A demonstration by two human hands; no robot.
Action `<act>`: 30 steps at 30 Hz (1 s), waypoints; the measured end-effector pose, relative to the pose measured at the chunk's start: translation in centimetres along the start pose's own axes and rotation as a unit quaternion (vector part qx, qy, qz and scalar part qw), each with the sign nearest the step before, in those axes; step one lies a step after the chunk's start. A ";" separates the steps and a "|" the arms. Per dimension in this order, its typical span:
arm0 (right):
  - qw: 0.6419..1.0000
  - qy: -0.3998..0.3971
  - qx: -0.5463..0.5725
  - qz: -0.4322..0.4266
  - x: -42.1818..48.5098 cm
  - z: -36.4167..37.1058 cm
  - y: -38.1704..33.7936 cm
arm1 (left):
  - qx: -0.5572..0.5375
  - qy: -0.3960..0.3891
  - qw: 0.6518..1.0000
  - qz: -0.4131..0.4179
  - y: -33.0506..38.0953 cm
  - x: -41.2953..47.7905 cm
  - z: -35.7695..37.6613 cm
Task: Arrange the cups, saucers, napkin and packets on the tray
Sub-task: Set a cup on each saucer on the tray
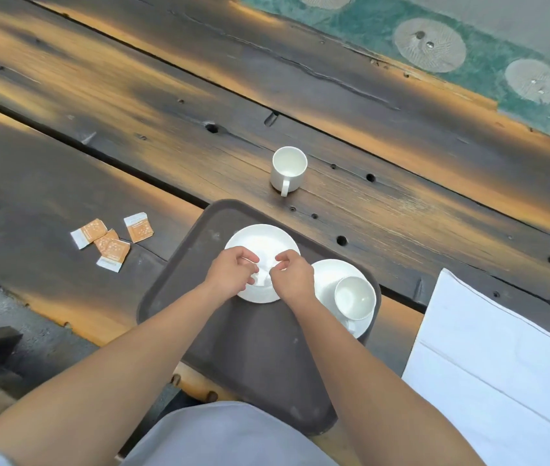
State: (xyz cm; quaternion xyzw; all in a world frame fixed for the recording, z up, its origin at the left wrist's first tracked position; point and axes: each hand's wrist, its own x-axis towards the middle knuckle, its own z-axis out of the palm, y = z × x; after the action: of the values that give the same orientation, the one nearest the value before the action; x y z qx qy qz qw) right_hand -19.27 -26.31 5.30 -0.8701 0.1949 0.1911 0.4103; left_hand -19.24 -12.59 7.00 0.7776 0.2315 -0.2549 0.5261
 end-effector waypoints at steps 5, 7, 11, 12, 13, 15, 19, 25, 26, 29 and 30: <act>0.999 0.005 0.010 0.033 3.8 -1.0 -1.2 | 0.007 -0.016 1.000 -0.001 3.0 4.3 0.3; 0.999 0.008 0.012 0.043 5.6 -1.7 -1.7 | 0.000 -0.022 1.000 -0.001 4.4 6.2 0.5; 0.998 0.019 0.020 0.055 9.3 -2.8 -2.9 | -0.008 -0.031 0.999 0.003 6.9 10.1 0.8; 0.998 0.022 0.020 0.057 10.4 -3.1 -3.1 | -0.008 -0.032 0.999 0.005 7.5 11.1 1.0; 0.998 0.026 0.020 0.058 11.4 -3.3 -3.3 | -0.007 -0.031 0.999 0.006 7.9 12.1 1.1; 0.998 0.034 0.017 0.052 13.2 -3.6 -3.9 | -0.008 -0.026 1.000 0.004 8.5 13.7 1.3; 0.998 0.044 0.022 0.050 16.4 -3.6 -5.1 | -0.018 0.010 1.000 -0.011 9.1 17.2 1.8; 0.996 0.035 0.063 0.062 19.8 -3.9 -5.7 | -0.027 0.019 0.999 0.006 10.2 20.4 2.1; 0.995 0.035 0.070 0.060 20.2 -3.9 -5.7 | -0.019 0.015 1.000 0.013 10.3 20.7 2.1; 0.996 0.032 0.074 0.046 21.1 -3.6 -5.8 | 0.016 -0.001 0.998 0.053 10.2 21.3 2.1; 0.996 0.030 0.077 0.033 21.2 -3.5 -5.8 | 0.020 -0.009 0.998 0.067 10.2 21.3 2.1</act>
State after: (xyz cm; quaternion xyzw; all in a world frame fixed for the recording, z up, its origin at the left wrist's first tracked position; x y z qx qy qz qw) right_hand 2.23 -29.54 0.61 -0.8341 0.2504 0.1626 0.4638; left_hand 3.09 -16.07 -0.17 0.7995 0.1690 -0.2303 0.5284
